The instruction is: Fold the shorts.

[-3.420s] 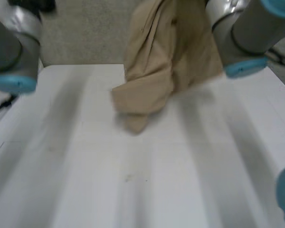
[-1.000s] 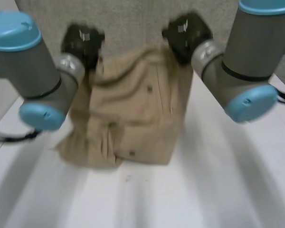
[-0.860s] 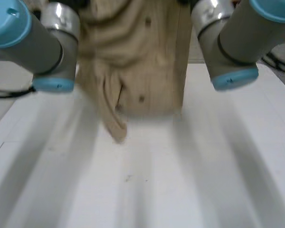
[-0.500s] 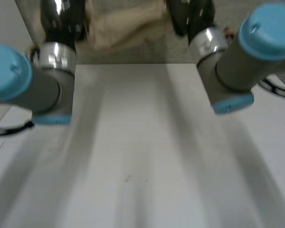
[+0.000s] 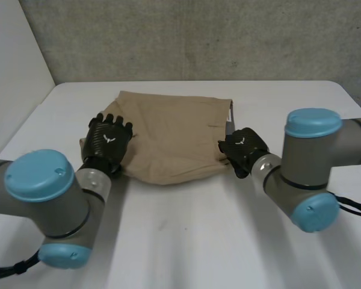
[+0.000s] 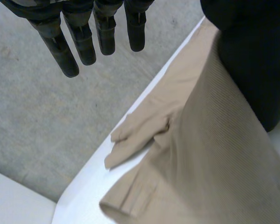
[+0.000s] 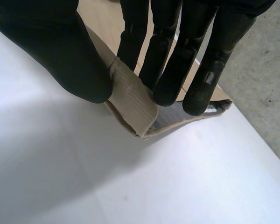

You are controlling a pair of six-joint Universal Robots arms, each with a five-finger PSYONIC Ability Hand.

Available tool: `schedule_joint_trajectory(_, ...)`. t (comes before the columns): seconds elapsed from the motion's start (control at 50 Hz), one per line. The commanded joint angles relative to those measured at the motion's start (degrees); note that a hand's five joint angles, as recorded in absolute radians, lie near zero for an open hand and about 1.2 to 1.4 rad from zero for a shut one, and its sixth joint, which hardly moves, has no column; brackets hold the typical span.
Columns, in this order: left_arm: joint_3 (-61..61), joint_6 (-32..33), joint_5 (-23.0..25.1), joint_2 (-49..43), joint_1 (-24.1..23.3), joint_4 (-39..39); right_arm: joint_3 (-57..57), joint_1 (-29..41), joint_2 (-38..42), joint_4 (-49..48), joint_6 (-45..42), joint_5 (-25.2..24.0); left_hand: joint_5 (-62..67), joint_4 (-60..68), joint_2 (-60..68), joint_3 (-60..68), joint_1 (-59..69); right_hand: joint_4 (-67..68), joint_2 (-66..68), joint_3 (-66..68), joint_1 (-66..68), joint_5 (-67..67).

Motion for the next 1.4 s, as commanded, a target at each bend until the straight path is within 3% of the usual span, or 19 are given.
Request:
schedule_joint_trajectory(0.02,-5.1,-1.3,0.8,6.4,3.0,-6.7,9.2,-1.9,-7.7,0.0,1.3,-4.4,2.1,1.6,1.3,1.4,0.8,11.6,12.5,12.2,24.0,13.9)
schedule_joint_trajectory(0.12,-8.8,-6.0,4.2,11.0,6.0,-8.7,15.5,-4.0,-10.7,-0.4,3.4,-6.7,5.4,4.9,4.7,4.7,4.2,11.6,12.5,12.2,24.0,13.9)
schedule_joint_trajectory(0.24,-11.1,-15.3,13.0,12.9,11.0,-15.4,20.1,-6.4,-12.0,-3.1,5.1,-8.2,10.5,10.0,9.7,9.8,9.3,11.6,12.5,12.2,24.0,13.9)
schedule_joint_trajectory(0.34,-11.4,-16.9,14.2,12.5,12.8,-19.4,21.5,-7.5,-13.5,-3.7,5.4,-8.9,11.0,10.5,10.3,10.3,9.8,11.6,12.5,12.2,24.0,13.9)
schedule_joint_trajectory(0.5,-11.8,-17.1,14.2,10.6,15.2,-16.5,21.8,-7.5,-13.5,-3.7,5.4,-9.0,15.2,14.7,14.5,14.5,14.0,11.6,12.5,12.2,24.0,13.9)
schedule_joint_trajectory(0.66,-11.7,-17.2,14.8,8.0,15.4,-15.2,22.1,-7.4,-13.4,-3.8,5.4,-9.0,29.1,28.6,28.4,28.4,27.9,11.6,12.5,12.2,24.0,13.9)
schedule_joint_trajectory(0.78,-12.0,-17.1,15.1,7.3,14.4,-15.4,22.0,-7.5,-13.4,-3.8,5.4,-8.9,64.9,64.4,64.2,64.2,63.7,11.6,12.5,12.2,24.0,13.9)
schedule_joint_trajectory(0.8,-12.1,-17.1,15.0,7.3,14.4,-15.6,22.0,-7.5,-13.4,-3.7,5.3,-8.9,66.0,65.5,65.2,65.2,64.7,11.6,12.5,12.2,24.0,13.9)
schedule_joint_trajectory(0.94,-13.1,-16.1,14.7,13.8,14.2,-20.3,21.0,-7.4,-15.6,-0.5,3.1,-8.0,66.0,65.5,65.2,65.3,64.7,11.6,12.5,12.2,24.0,13.9)
schedule_joint_trajectory(1.04,-14.3,-13.3,14.8,23.1,14.5,-30.9,20.0,-7.4,-25.6,13.2,-4.7,-8.0,66.0,65.5,65.2,65.3,64.7,11.6,12.5,12.2,24.0,13.9)
schedule_joint_trajectory(1.16,-16.9,-5.7,15.1,33.6,12.8,-44.8,20.5,-7.3,-29.7,27.8,-12.4,-7.8,66.0,65.5,65.2,65.3,64.7,11.6,12.5,12.2,24.0,13.9)
schedule_joint_trajectory(1.28,-18.6,-2.2,14.8,35.4,9.3,-45.2,24.1,-6.8,-29.0,33.1,-16.1,-7.3,66.0,65.5,65.2,65.3,64.7,11.6,12.5,12.2,24.0,13.9)
schedule_joint_trajectory(1.4,-17.6,-0.1,14.8,29.0,9.0,-40.8,24.8,-6.8,-24.4,32.4,-16.9,-6.4,66.0,65.5,65.2,65.3,64.7,11.6,12.5,12.2,24.0,13.9)
